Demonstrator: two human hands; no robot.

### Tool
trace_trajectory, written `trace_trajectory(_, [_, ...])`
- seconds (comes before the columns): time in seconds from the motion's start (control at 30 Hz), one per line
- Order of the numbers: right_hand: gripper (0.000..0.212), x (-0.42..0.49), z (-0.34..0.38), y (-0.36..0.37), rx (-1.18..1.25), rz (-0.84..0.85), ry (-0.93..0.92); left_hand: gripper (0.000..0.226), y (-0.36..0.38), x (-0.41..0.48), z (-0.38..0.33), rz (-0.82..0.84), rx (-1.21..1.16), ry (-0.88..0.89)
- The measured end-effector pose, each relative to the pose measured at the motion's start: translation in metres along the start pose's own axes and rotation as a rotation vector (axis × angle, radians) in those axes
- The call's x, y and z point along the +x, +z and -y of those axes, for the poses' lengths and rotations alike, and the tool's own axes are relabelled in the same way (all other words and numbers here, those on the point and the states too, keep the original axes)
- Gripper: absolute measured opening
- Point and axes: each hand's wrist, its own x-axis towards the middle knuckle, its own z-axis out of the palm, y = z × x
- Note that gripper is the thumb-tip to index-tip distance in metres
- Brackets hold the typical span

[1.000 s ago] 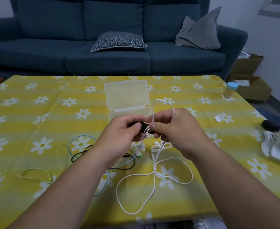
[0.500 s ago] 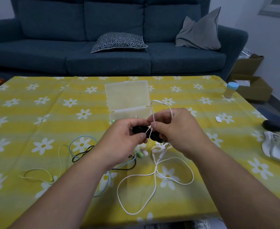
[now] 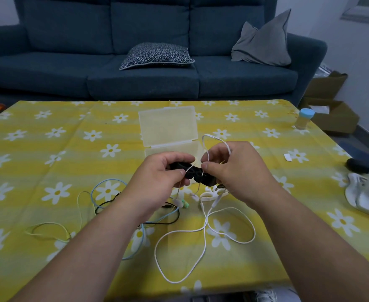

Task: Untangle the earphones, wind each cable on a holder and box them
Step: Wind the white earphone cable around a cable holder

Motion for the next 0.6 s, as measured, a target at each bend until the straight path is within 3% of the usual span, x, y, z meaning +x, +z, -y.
trace_trajectory(0.13, [0.007, -0.001, 0.000, -0.001, 0.040, 0.006, -0.009, 0.023, -0.001, 0.001, 0.001, -0.005, 0.033, 0.035])
trace_trajectory(0.27, [0.004, -0.001, 0.000, -0.005, 0.144, 0.042, 0.006, 0.030, -0.002, 0.001, 0.005, 0.039, 0.118, 0.051])
trace_trajectory(0.43, [0.013, 0.000, 0.000, -0.007, 0.315, 0.106, 0.162, 0.032, 0.003, -0.003, 0.003, 0.078, 0.153, 0.046])
trace_trajectory(0.6, [0.014, 0.006, 0.001, -0.012, 0.491, 0.046, 0.332, 0.031, 0.004, -0.005, 0.002, 0.198, 0.164, 0.035])
